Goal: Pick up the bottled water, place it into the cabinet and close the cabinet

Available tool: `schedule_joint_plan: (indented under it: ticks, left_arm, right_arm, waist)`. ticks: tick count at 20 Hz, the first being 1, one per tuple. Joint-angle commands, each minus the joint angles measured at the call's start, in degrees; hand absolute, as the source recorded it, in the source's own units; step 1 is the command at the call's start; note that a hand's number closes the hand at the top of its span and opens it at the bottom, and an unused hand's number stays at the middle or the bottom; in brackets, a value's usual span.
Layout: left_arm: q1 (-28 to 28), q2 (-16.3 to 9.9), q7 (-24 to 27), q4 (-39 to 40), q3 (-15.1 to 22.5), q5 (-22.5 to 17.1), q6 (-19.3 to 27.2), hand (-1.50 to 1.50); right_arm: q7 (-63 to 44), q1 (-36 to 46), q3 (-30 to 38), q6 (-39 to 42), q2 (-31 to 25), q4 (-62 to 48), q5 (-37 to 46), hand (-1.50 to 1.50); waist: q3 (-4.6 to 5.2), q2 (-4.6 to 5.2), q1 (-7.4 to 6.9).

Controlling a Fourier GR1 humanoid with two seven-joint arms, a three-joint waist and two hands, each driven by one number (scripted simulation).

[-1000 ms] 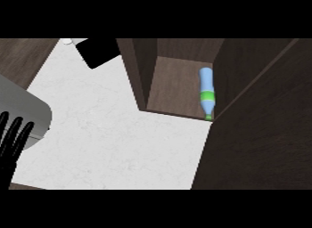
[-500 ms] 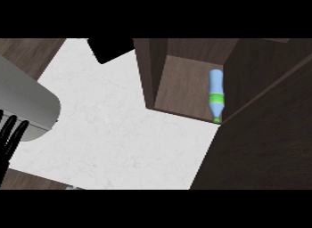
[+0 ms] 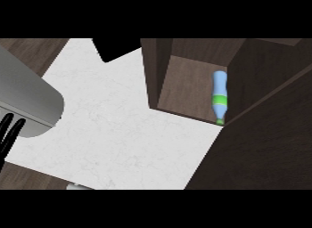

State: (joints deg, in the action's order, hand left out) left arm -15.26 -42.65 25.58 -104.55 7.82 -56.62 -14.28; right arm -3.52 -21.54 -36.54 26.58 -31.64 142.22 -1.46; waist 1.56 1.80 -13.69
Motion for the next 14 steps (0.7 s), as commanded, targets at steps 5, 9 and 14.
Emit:
schedule_joint_plan:
  ticks: [5,9,14]
  left_arm:
    - [0.14,-0.48,-0.12,0.97,-0.81,-0.73,-1.18,-1.50]
    - [0.61,-0.79,-0.35,1.26,-1.26,-1.14,-1.41,-1.50]
    - [0.52,-1.18,-0.46,1.16,-1.69,-1.43,-1.89,-1.50]
  right_arm:
    - [-6.22,6.65,-5.12,0.61,2.73,0.61,0.54,1.50]
    - [-6.62,7.59,-4.17,0.19,3.85,-0.08,-1.10,1.50]
    - [-7.13,6.63,-4.49,-0.64,6.12,-1.89,-3.84,1.50]
  waist:
    - [0.21,-0.07,0.11]
    - [0.25,0.62,0.05]
    - [0.08,1.47,-0.90]
